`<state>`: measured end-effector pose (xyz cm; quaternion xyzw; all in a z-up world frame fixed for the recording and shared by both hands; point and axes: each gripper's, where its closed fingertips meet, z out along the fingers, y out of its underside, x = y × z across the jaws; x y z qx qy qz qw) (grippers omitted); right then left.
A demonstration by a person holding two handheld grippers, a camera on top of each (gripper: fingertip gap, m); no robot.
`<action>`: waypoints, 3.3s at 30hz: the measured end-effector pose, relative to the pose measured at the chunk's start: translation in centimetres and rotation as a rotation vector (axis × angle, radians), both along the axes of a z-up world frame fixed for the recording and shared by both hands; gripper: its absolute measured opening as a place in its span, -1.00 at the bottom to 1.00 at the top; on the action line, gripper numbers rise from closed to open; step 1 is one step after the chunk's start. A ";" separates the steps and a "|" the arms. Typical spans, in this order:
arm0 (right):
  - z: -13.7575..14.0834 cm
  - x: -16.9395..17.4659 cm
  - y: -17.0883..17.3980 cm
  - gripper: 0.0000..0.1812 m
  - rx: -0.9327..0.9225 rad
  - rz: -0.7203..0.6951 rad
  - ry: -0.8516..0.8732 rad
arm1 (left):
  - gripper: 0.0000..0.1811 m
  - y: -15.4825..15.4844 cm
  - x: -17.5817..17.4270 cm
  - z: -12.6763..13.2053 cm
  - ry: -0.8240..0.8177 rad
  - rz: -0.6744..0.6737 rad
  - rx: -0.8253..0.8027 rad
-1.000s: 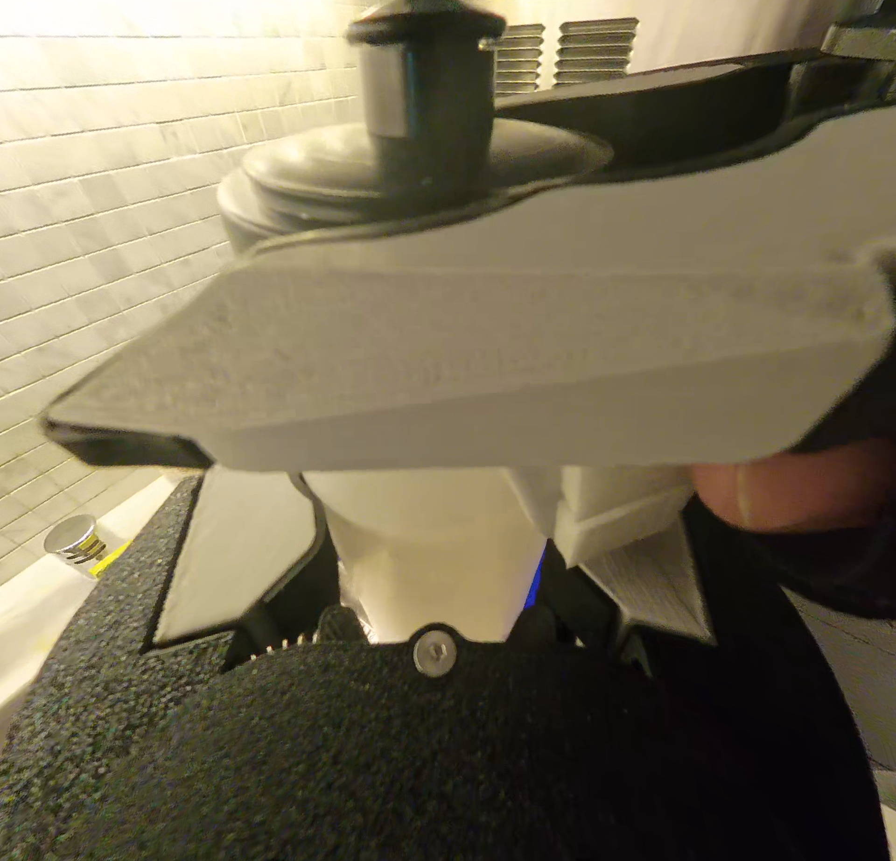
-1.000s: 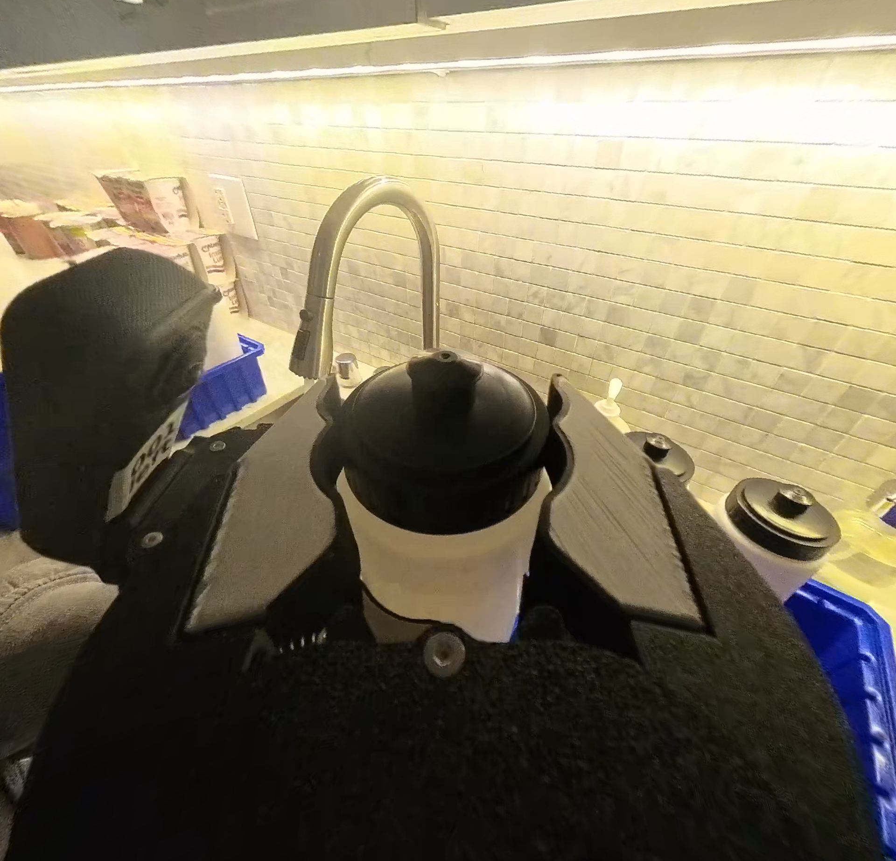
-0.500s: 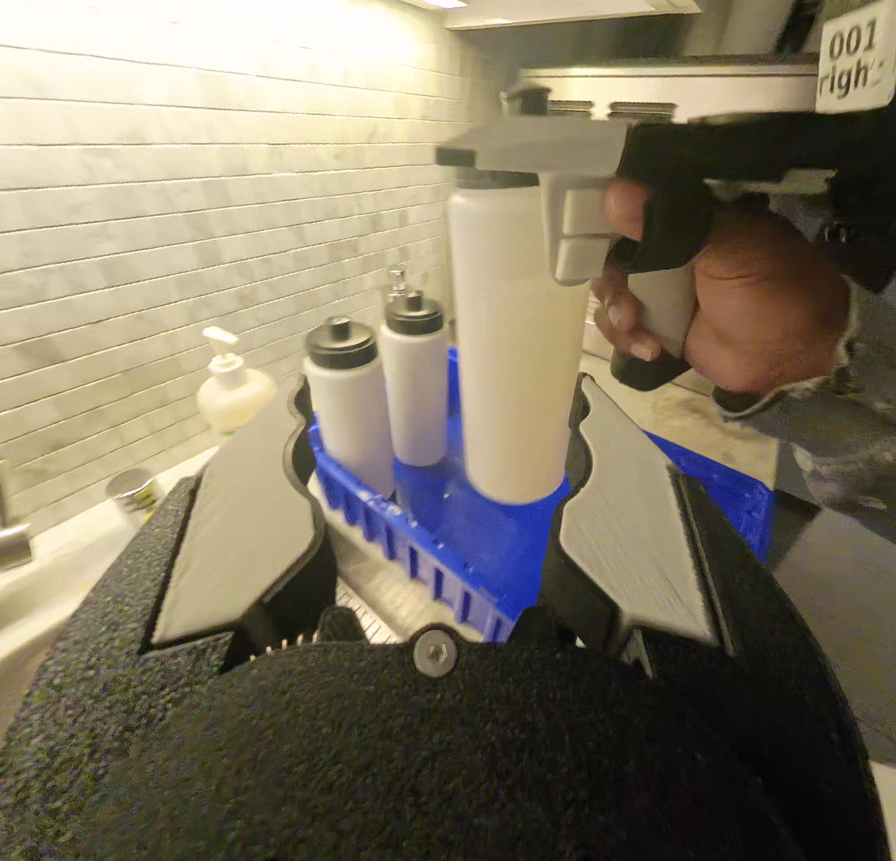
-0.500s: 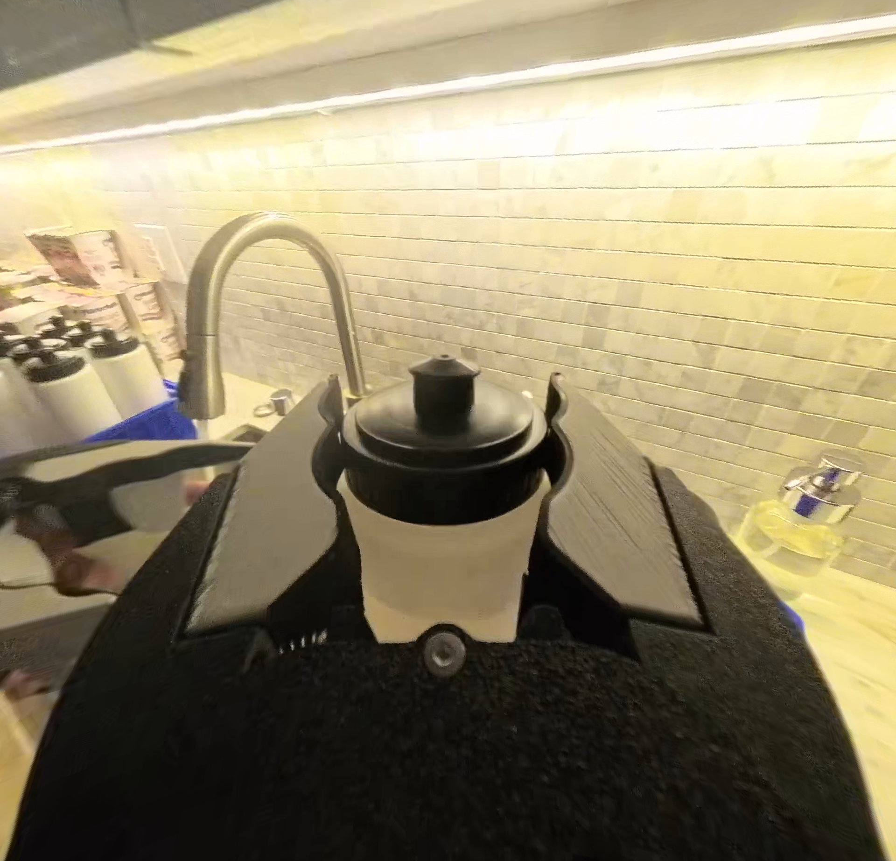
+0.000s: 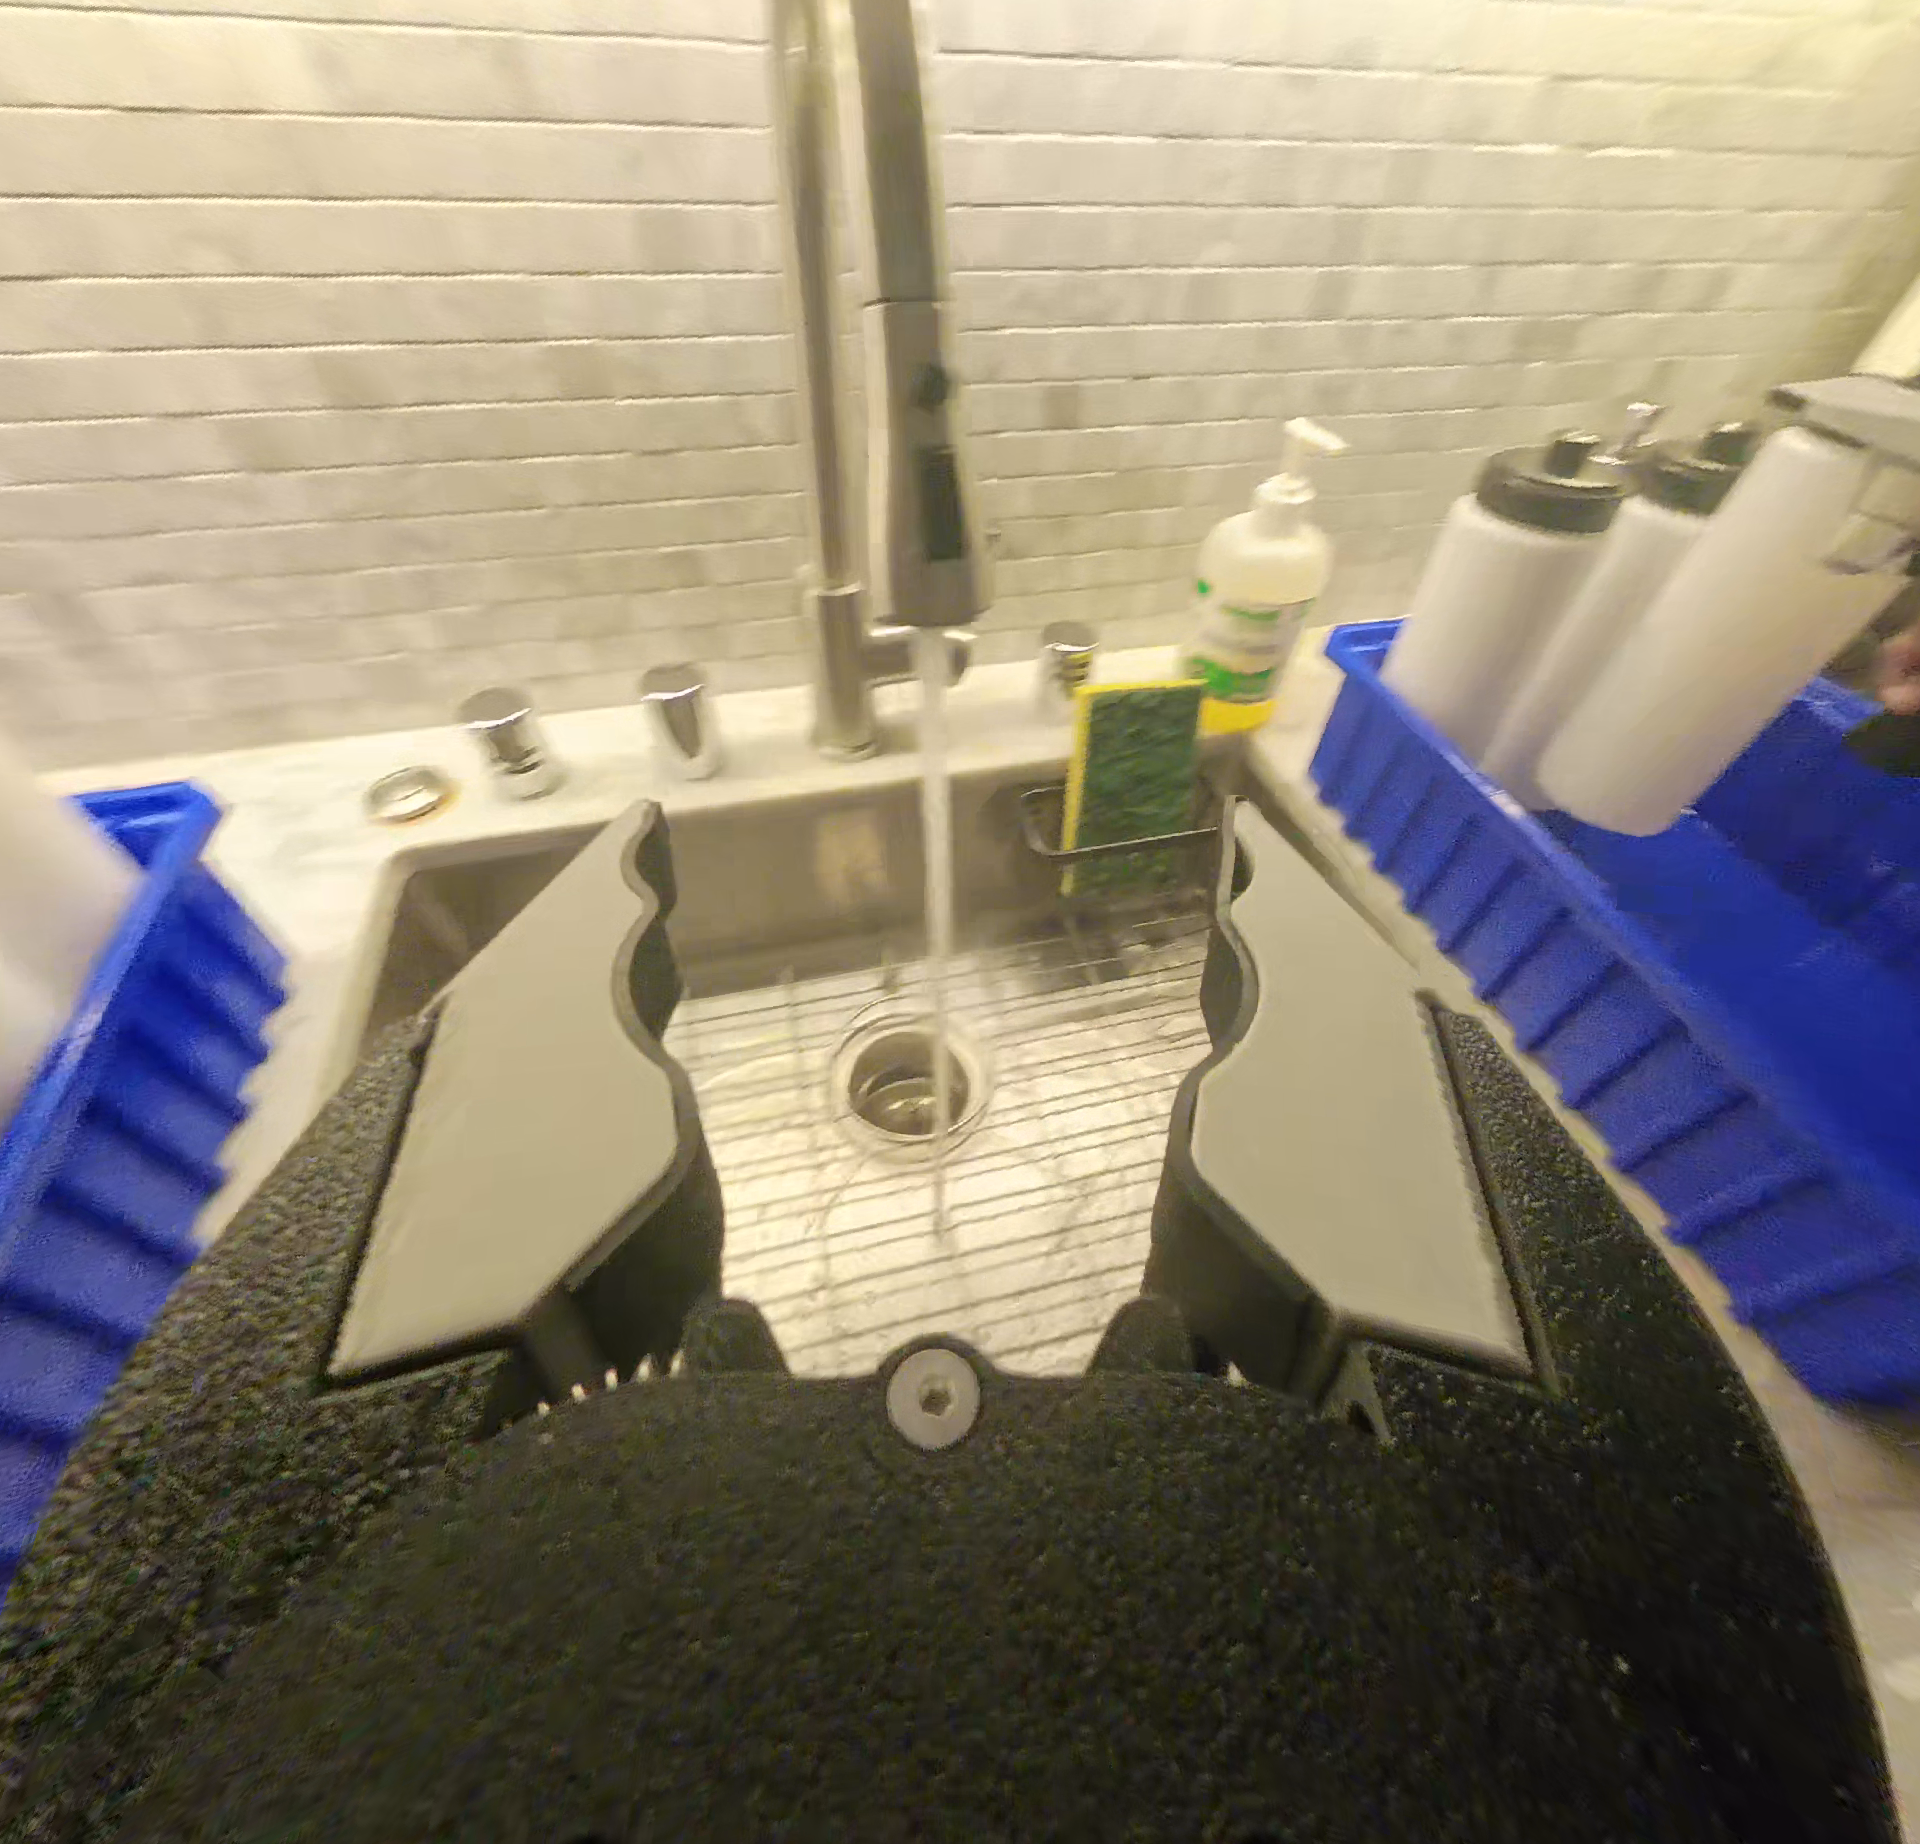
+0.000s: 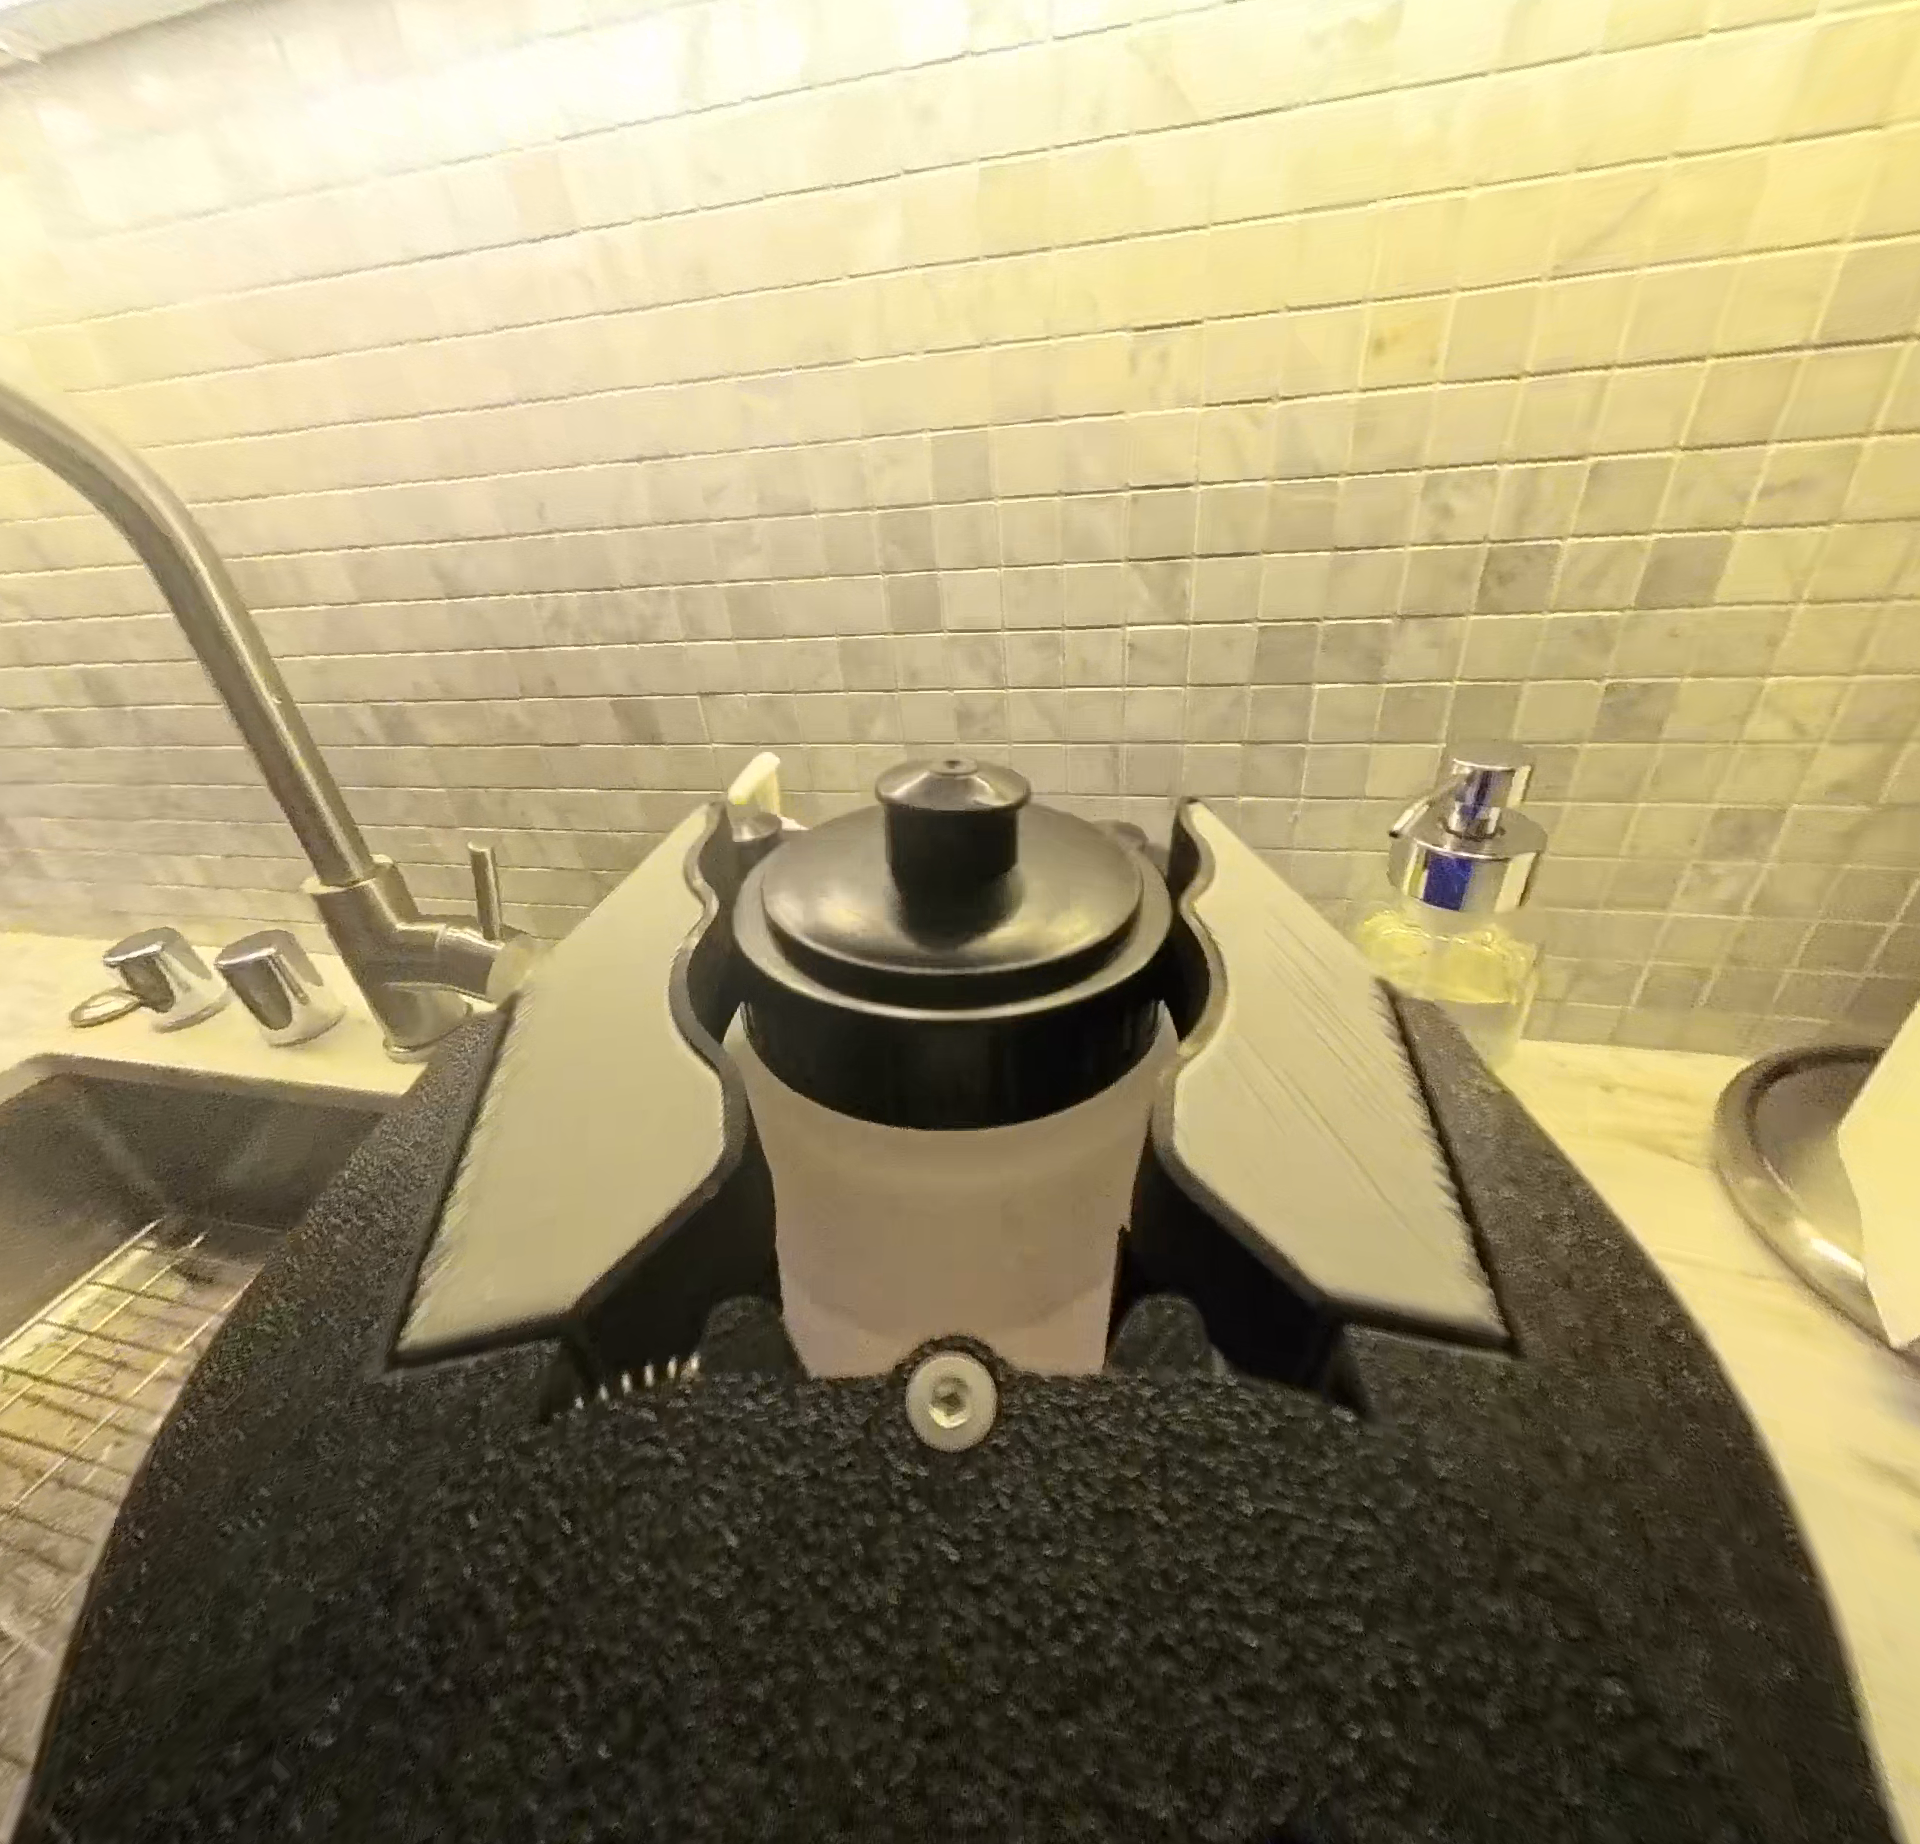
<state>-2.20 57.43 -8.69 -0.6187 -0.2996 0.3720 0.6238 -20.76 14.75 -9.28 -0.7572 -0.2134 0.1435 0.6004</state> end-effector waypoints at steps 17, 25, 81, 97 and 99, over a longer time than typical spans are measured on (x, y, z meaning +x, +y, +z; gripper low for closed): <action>-1.3 3.5 8.4 -0.09 0.025 -0.162 0.020 | 0.12 -6.5 -4.2 -0.6 0.003 0.149 -0.078; -4.0 4.1 9.0 -0.14 0.001 -0.194 0.036 | 0.10 -6.2 -4.1 -0.6 0.002 0.155 -0.074; -0.3 -3.9 -29.3 -0.37 -0.116 0.220 -0.282 | 0.17 -26.6 -30.5 -9.0 -0.142 0.335 -0.146; 8.8 -24.2 -56.2 -0.01 -0.079 0.805 -0.149 | 0.10 -19.5 -21.3 -0.4 0.029 -0.026 -0.196; 10.4 -26.2 -58.0 0.07 -0.057 0.865 -0.112 | 0.10 -17.3 -17.5 1.4 0.047 -0.090 -0.192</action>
